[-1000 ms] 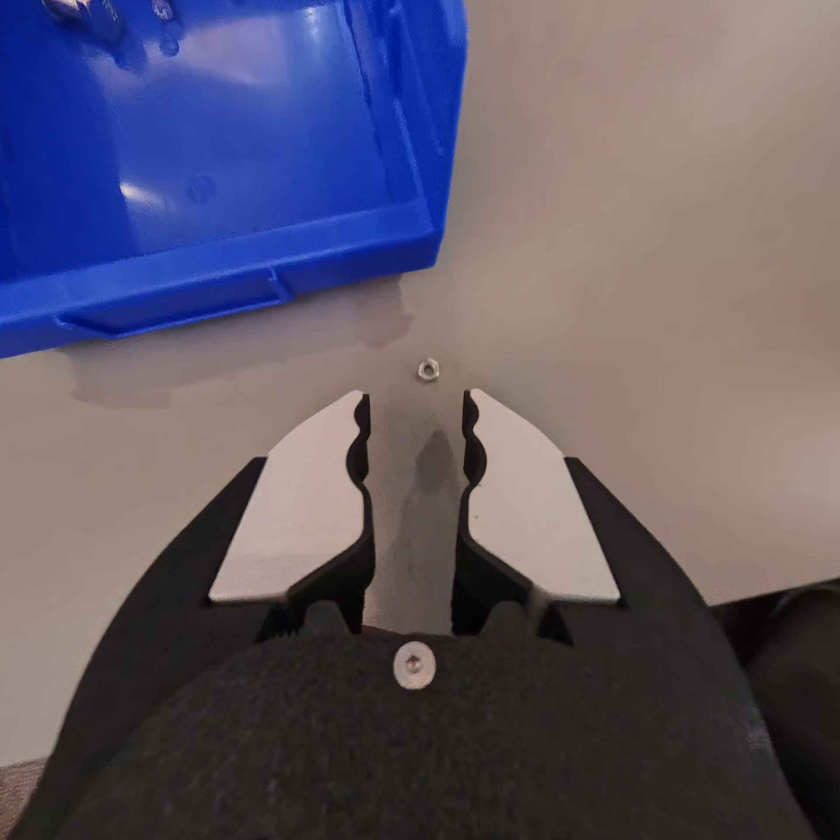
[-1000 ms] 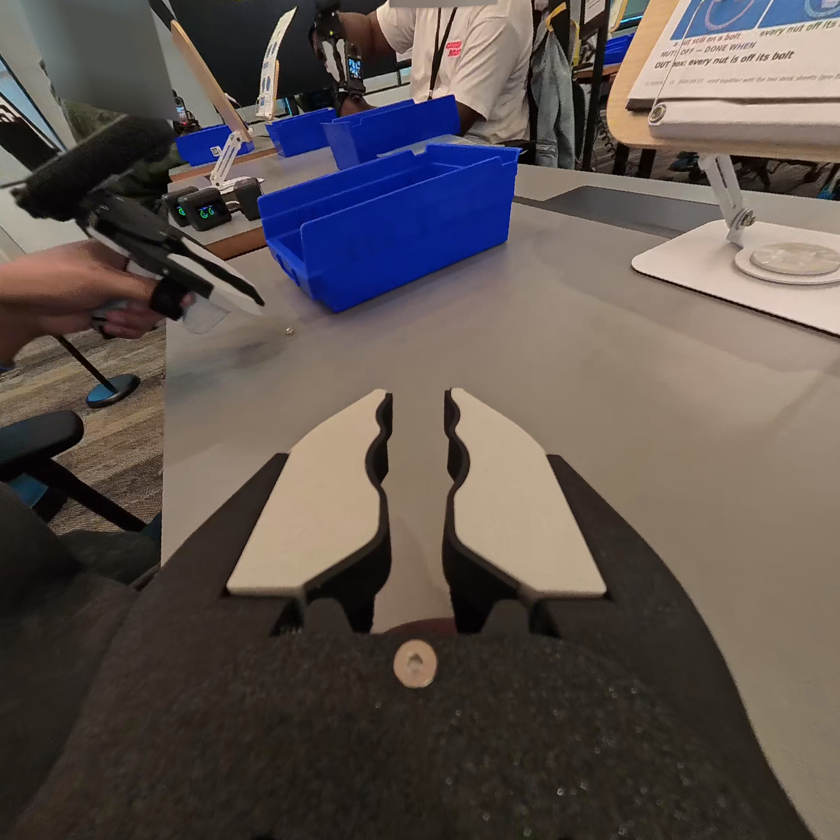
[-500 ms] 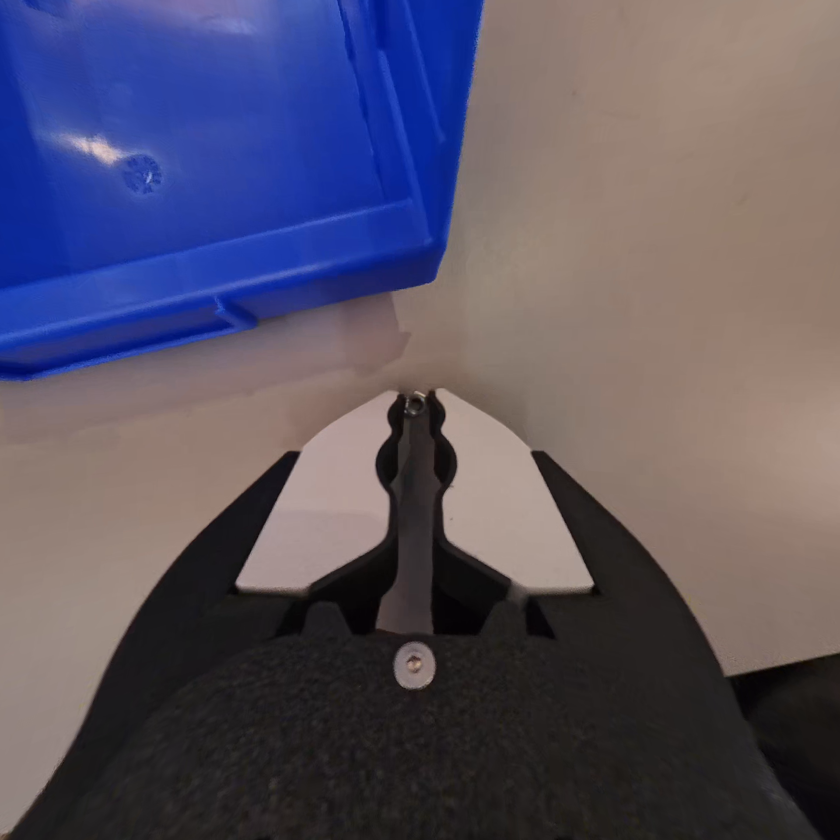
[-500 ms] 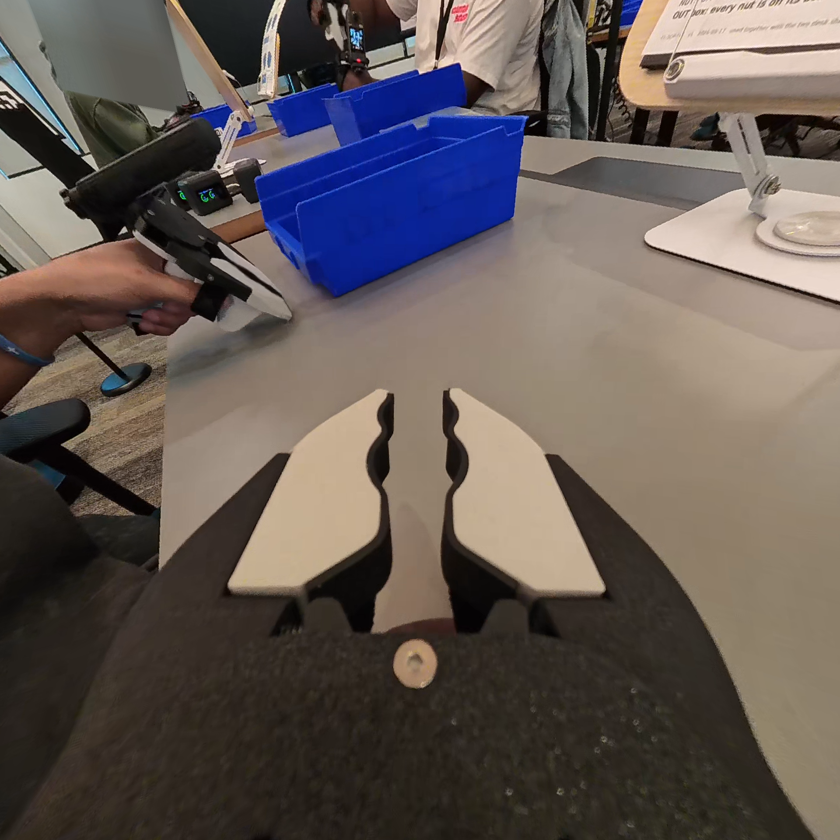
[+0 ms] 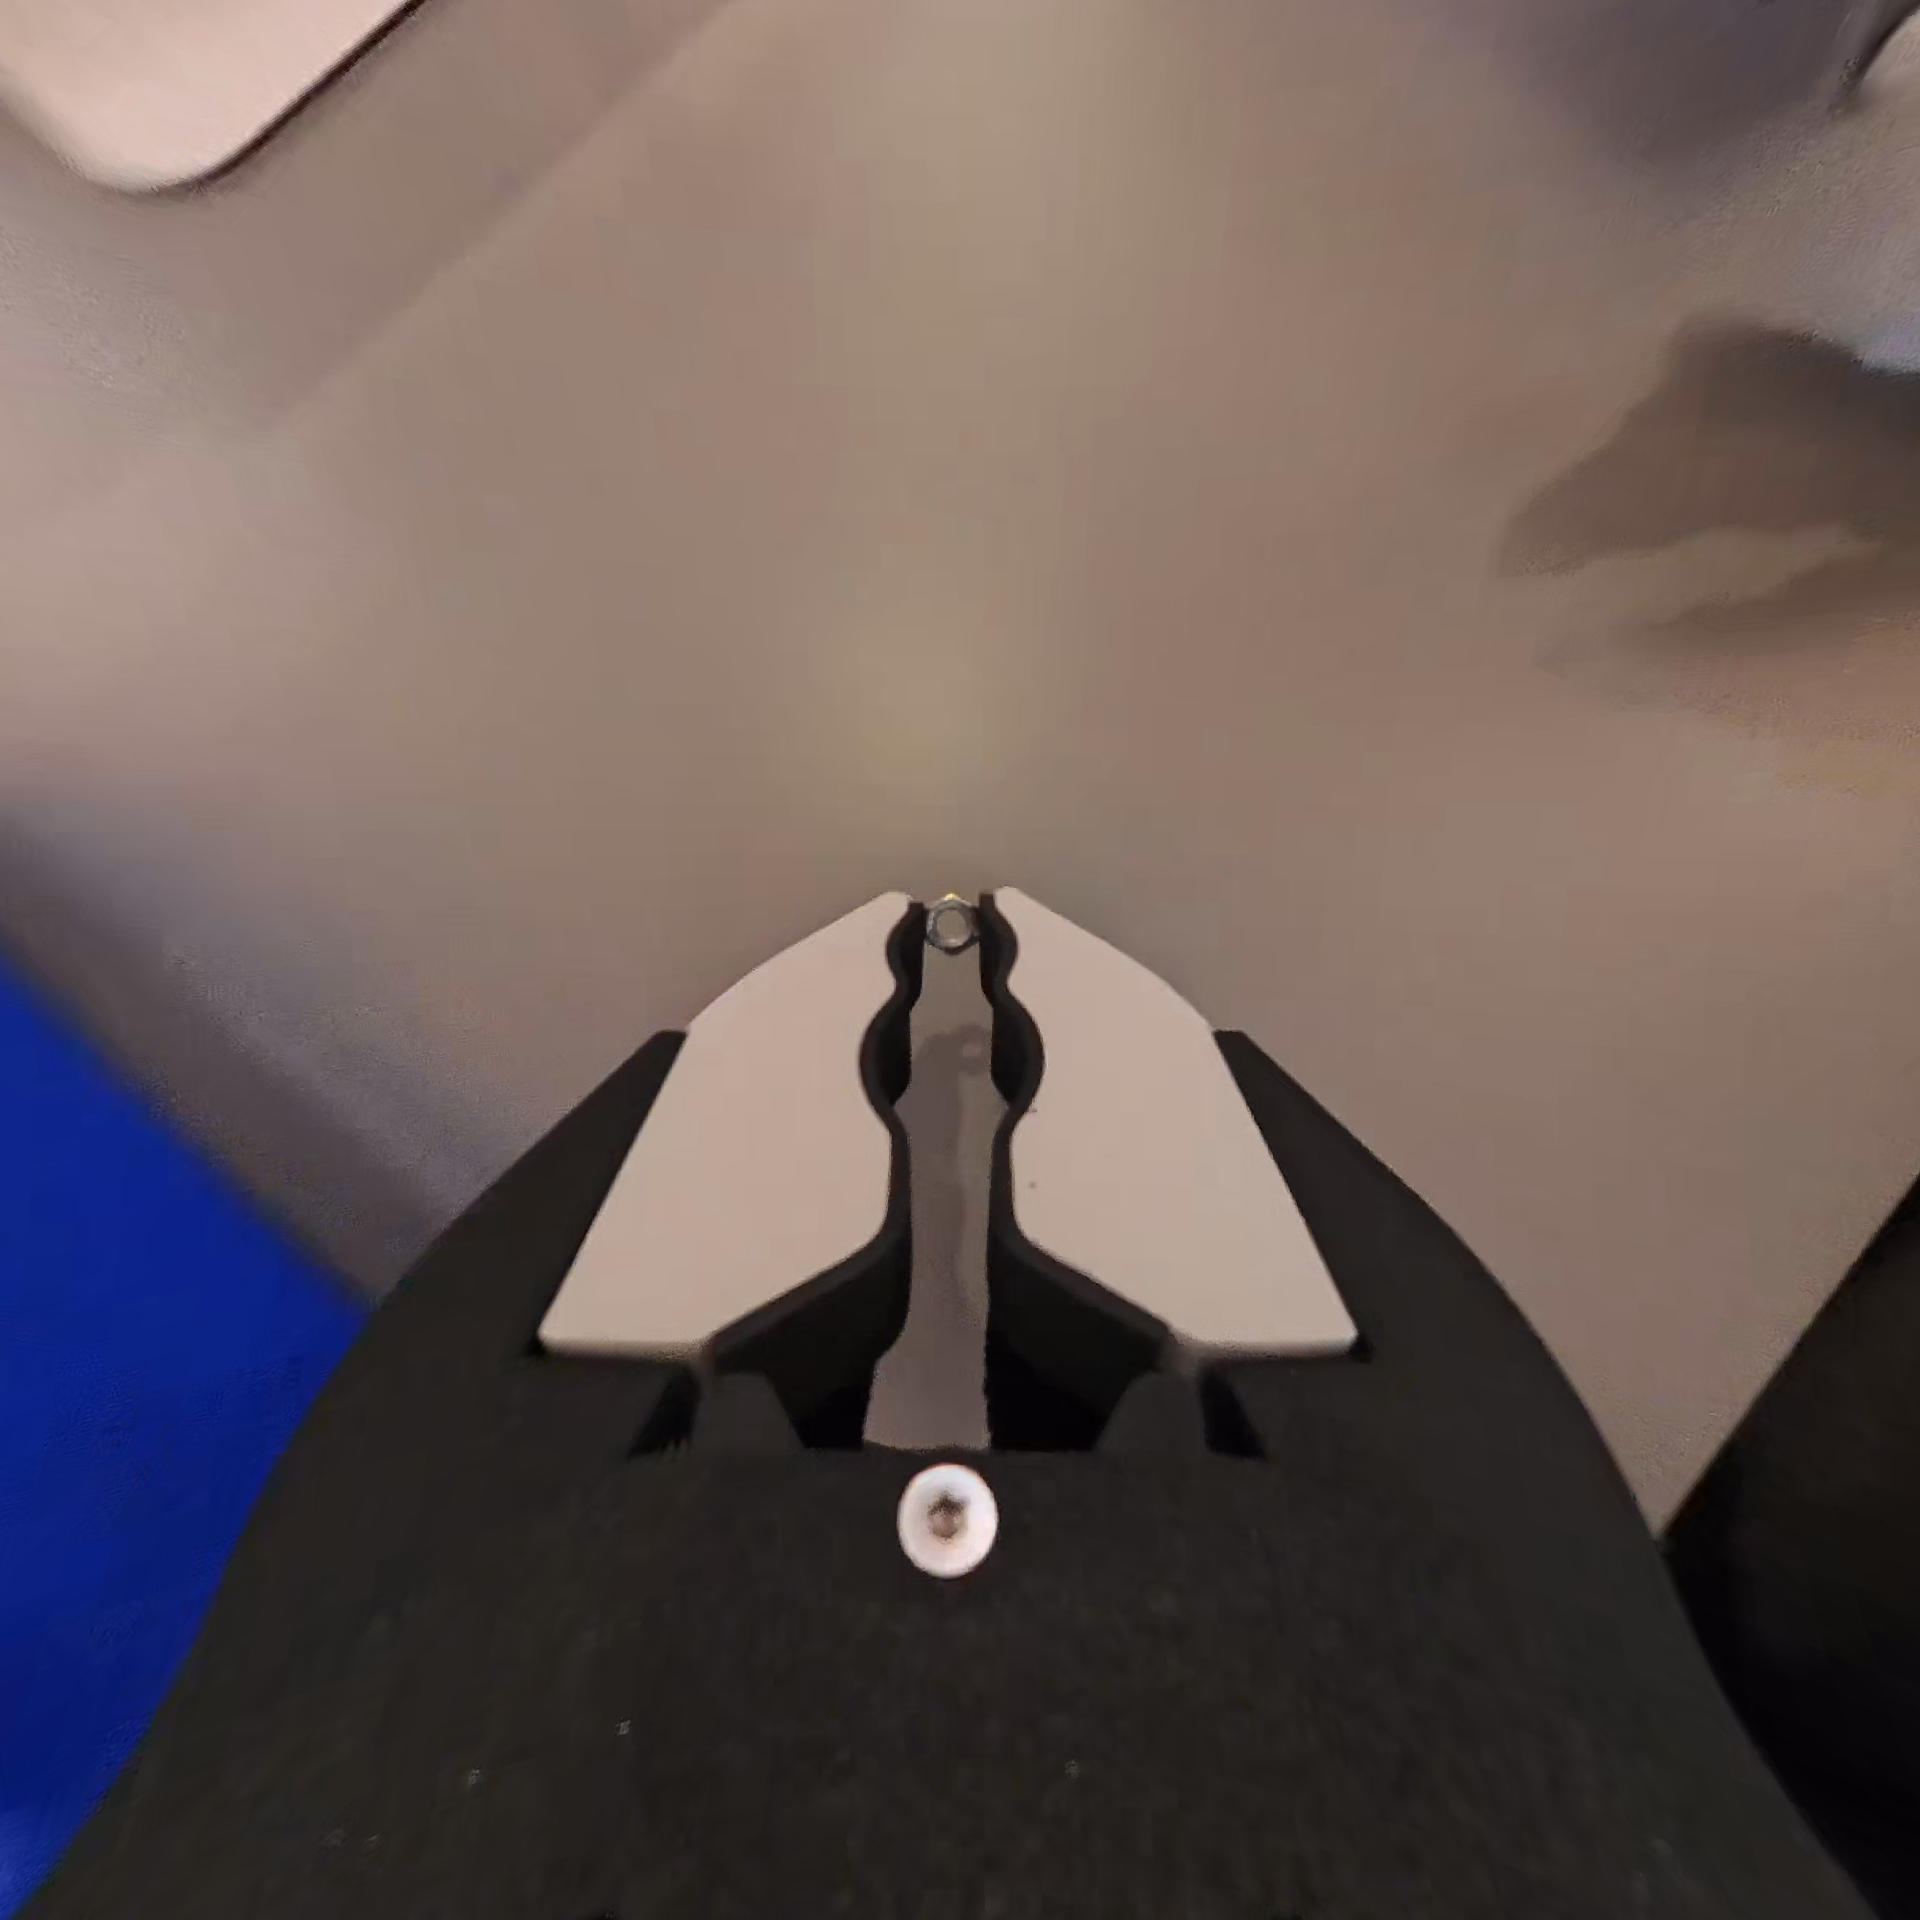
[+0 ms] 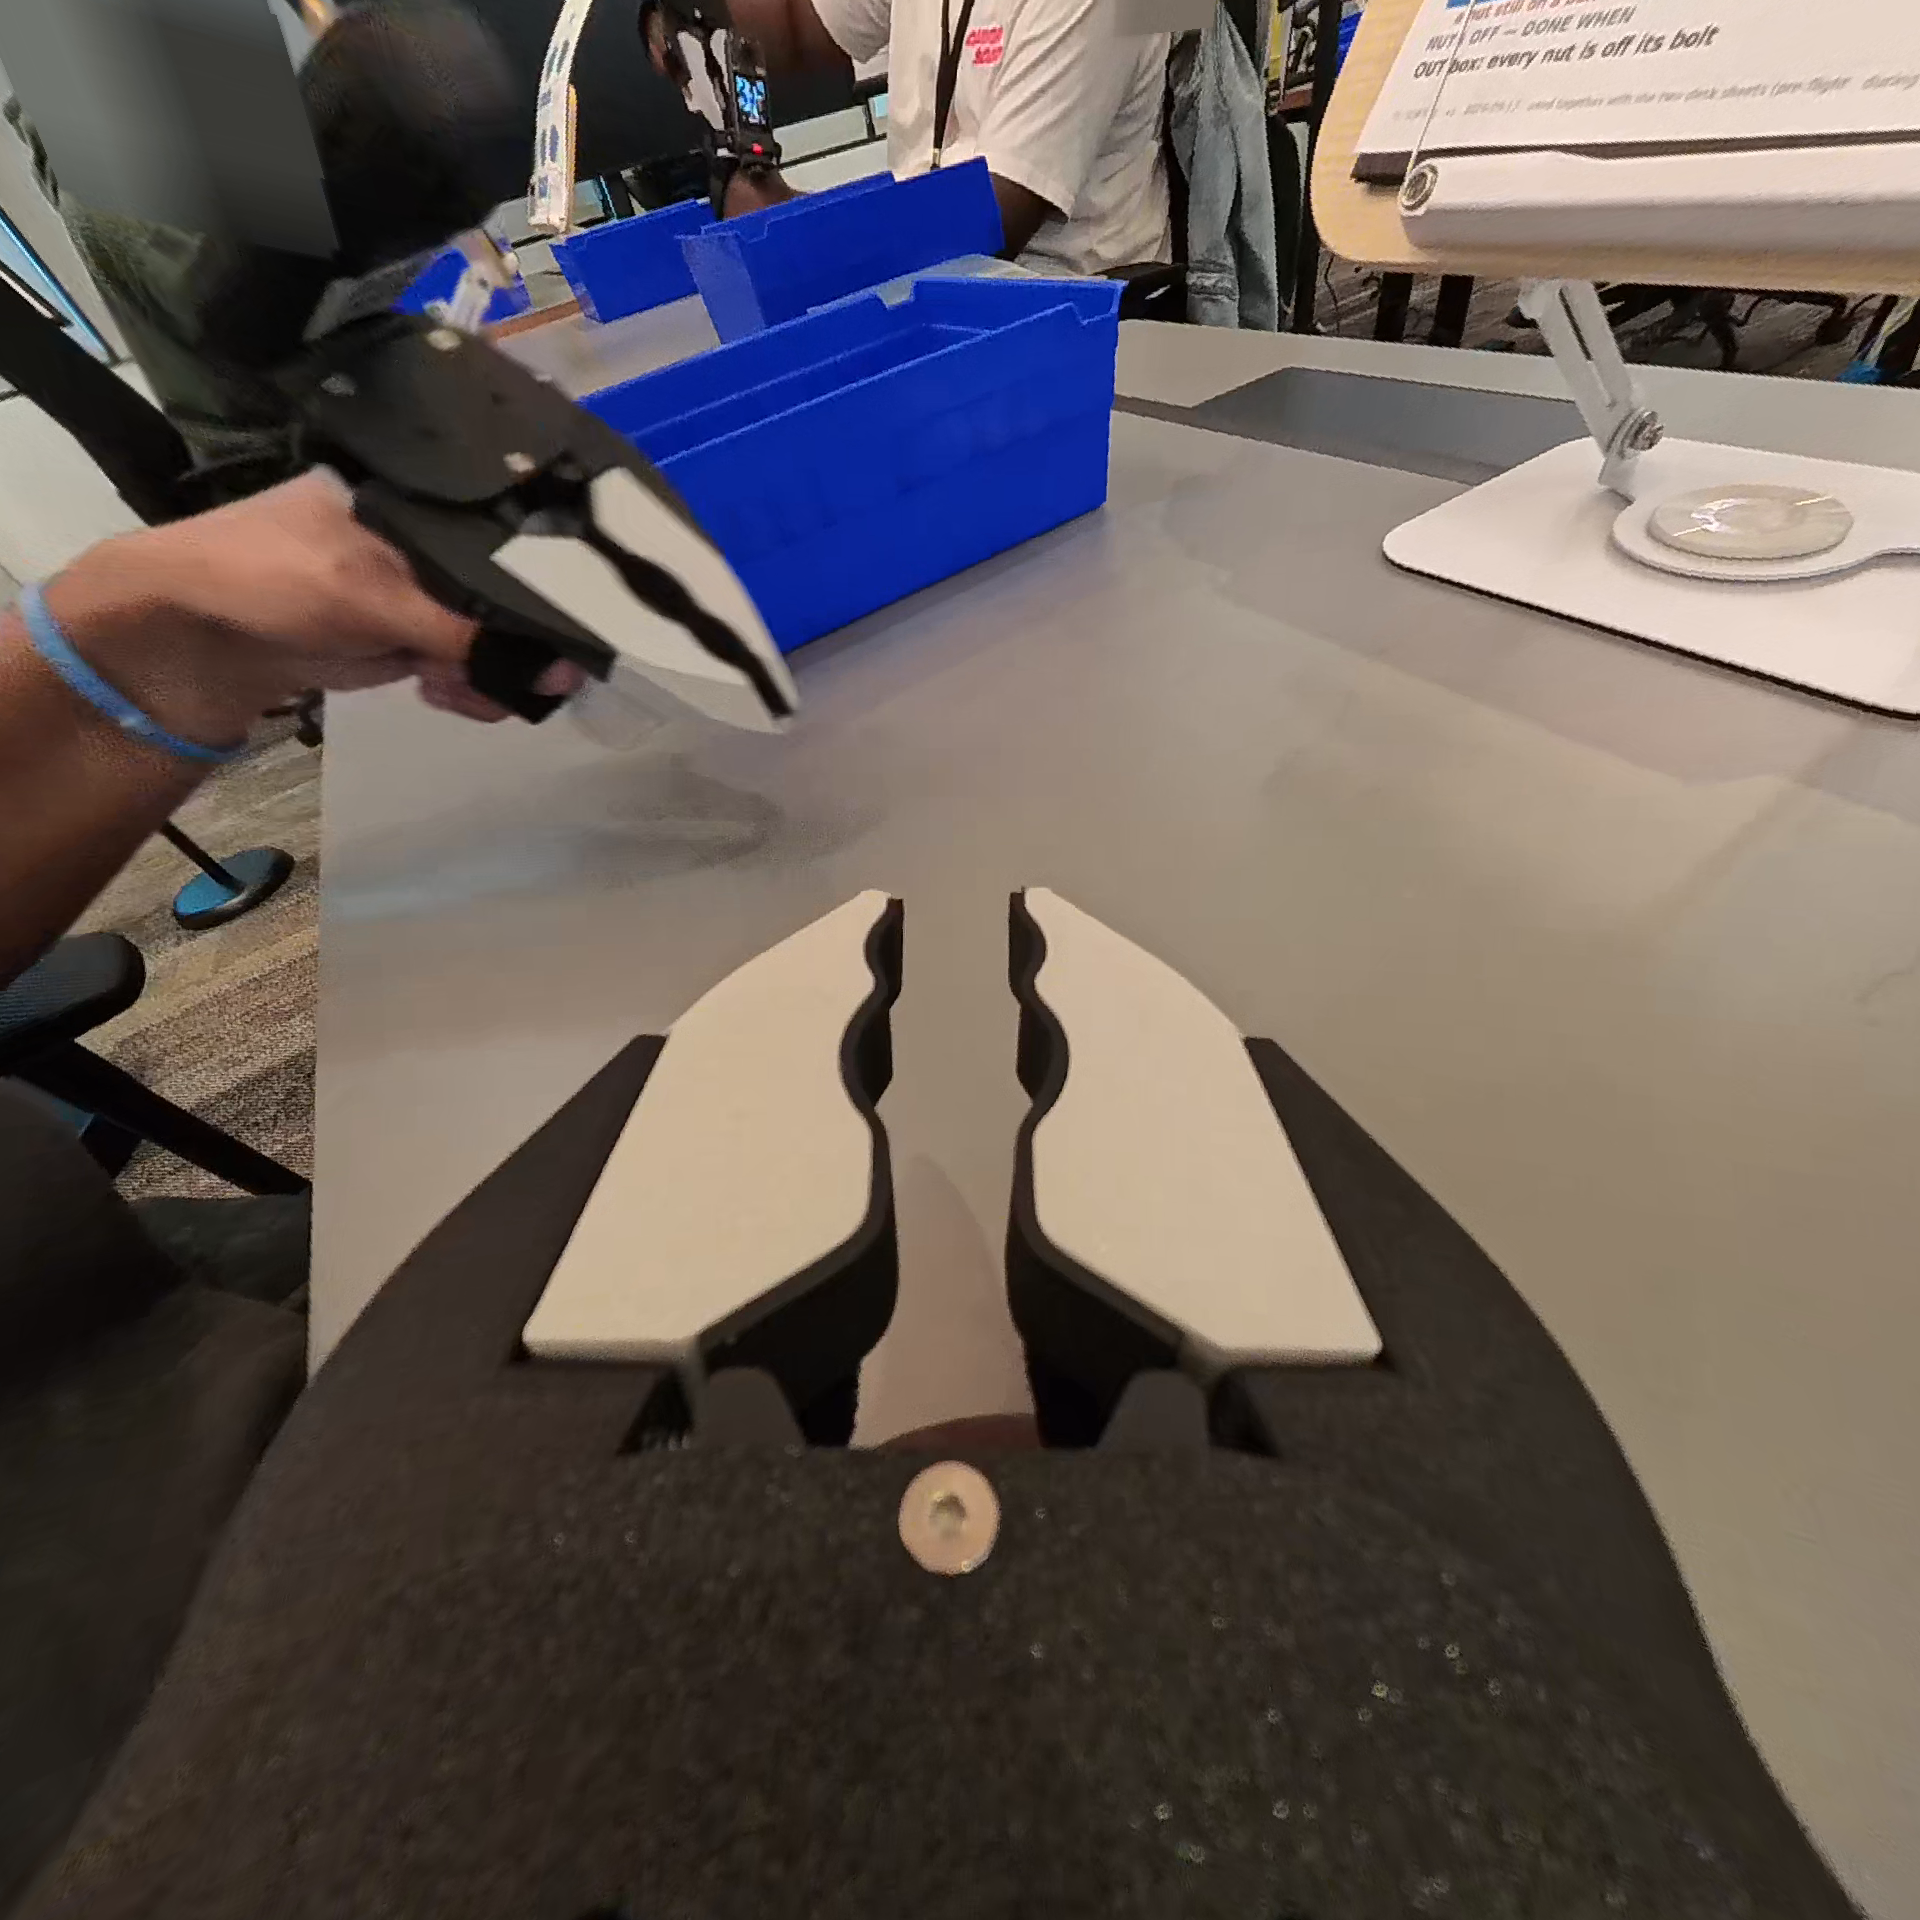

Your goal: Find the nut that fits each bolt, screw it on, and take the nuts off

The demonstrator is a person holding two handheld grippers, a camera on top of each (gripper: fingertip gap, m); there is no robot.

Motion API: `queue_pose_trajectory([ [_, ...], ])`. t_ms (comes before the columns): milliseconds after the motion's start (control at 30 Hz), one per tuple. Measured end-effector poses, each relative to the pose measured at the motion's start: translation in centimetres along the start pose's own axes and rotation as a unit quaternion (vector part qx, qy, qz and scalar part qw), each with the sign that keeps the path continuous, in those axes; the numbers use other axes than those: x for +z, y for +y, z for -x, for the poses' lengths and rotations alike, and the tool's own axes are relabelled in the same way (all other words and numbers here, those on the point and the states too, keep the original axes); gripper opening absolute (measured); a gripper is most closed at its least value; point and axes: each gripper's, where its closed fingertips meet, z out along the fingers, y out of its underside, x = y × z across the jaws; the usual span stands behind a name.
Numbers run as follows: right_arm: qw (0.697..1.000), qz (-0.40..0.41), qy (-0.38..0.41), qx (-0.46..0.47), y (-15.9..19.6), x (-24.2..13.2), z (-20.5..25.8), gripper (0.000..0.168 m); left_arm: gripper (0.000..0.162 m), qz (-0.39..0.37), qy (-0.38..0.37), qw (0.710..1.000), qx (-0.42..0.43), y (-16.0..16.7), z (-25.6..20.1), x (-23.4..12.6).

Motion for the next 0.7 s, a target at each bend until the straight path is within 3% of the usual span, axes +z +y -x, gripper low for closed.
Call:
queue_pose_trajectory([
  [133, 1.0, 0.016, 0.014, -0.002, 0.5, -0.2, -0.5, 0.019, 0.01, 0.018, 0.08, 0.996, 0.045, -4.5, -1.8, 5.3],
  [267, 0.999, 0.041, 0.027, 0.009, 1.6, -0.2, -1.3, 0.019, 0.01, 0.072, 0.065, 0.99, 0.102, -4.9, -2.1, 8.6],
  [433, 0.997, 0.062, 0.031, 0.028, 2.3, -0.2, -1.9, 0.02, 0.01, 0.072, 0.071, 0.989, 0.112, -5.0, -3.0, 10.1],
  [533, 0.995, 0.093, 0.045, 0.015, 2.9, -0.1, -2.5, 0.021, 0.014, 0.056, 0.077, 0.99, 0.103, -5.2, -3.2, 10.3],
  [567, 0.993, 0.11, 0.042, 0.007, 3.2, 0.1, -2.5, 0.022, 0.03, 0.053, 0.076, 0.991, 0.094, -5.1, -3.0, 10.0],
  [600, 0.991, 0.128, 0.037, -0.006, 3.2, 0.3, -2.4, 0.022, 0.038, 0.044, 0.073, 0.993, 0.083, -5.0, -2.8, 9.3],
  [700, 0.971, 0.209, -0.014, -0.112, 3.0, 1.5, -1.4, 0.025, 0.038, -0.026, 0.082, 0.995, 0.04, -4.4, -3.0, 5.0],
])
